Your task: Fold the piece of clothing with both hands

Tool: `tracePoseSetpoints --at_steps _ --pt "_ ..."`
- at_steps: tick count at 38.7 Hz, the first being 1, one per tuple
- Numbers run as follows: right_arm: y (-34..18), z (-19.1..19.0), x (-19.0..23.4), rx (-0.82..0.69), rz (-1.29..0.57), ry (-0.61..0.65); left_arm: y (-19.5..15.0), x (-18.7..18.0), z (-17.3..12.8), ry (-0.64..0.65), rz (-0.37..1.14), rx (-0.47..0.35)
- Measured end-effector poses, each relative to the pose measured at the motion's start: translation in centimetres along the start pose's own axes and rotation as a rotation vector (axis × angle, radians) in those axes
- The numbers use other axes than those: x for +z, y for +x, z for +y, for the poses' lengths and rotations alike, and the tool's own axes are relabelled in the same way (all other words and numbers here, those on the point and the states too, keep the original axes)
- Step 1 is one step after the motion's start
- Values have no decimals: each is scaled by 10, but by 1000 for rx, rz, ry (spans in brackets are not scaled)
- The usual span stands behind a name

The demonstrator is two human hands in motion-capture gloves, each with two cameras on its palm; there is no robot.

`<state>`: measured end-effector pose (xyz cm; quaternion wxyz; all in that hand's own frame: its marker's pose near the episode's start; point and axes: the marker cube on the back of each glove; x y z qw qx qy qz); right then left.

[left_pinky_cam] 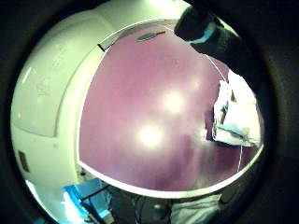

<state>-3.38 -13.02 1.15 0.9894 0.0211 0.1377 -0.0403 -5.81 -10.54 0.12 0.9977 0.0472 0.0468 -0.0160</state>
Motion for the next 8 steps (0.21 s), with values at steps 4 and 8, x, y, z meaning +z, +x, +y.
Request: tracePoseSetpoints --at_steps 4,8 --pt "21 9 -6 40 -102 -78 12 -4 1 -18 -35 0" --pt "40 19 -16 104 -157 -70 22 -12 7 -29 -44 10"
